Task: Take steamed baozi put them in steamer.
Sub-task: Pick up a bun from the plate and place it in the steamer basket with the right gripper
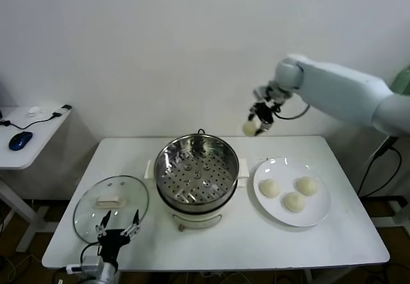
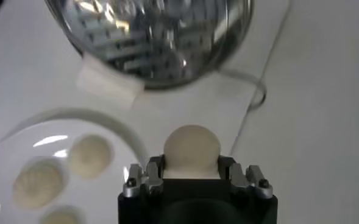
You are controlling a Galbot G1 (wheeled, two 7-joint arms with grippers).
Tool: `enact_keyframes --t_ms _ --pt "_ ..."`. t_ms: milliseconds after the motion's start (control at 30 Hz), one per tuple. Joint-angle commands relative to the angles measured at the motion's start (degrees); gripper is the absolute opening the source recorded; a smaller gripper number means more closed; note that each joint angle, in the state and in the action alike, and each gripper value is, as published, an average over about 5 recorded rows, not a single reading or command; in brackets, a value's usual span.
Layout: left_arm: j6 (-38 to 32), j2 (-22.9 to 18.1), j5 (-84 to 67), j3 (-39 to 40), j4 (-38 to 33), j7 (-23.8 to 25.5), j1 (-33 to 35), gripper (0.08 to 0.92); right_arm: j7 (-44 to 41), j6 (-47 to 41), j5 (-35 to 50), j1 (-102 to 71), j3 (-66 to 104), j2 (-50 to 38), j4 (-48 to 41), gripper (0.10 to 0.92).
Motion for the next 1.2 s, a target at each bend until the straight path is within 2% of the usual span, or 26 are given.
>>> enact_keyframes --t_ms 33,200,333,733,1000,1200 --pt "0.0 0.2 0.0 0.0 0.1 0.0 0.0 0.823 2.1 21.0 -12.9 3.4 -3.4 8.7 11.8 0.585" --pt "-0.5 0.3 0.2 0.1 -0.3 -0.1 0.4 0.823 5.0 27.6 -28.8 -9.5 2.5 9.7 -0.8 0.585" --pt "-0.8 0.1 0.5 0.2 -0.4 -0.1 0.8 0.823 6.7 29.6 -33.6 -16.9 7.0 11.3 -10.1 0.585" --pt "-1.5 -0.5 1.0 0.5 -0.3 -0.3 1.1 0.823 10.7 32.2 -37.6 -23.5 12.4 16.3 -22.7 0.585" --pt "-1.9 -0.8 1.3 1.0 -0.1 -0.4 1.1 0.823 12.1 33.1 -36.6 -23.7 12.6 18.5 -26.2 0.598" --pt "-1.9 -0.8 1.3 1.1 0.0 -0.5 0.9 0.823 11.4 33.4 -29.1 -20.3 9.6 16.5 -21.4 0.744"
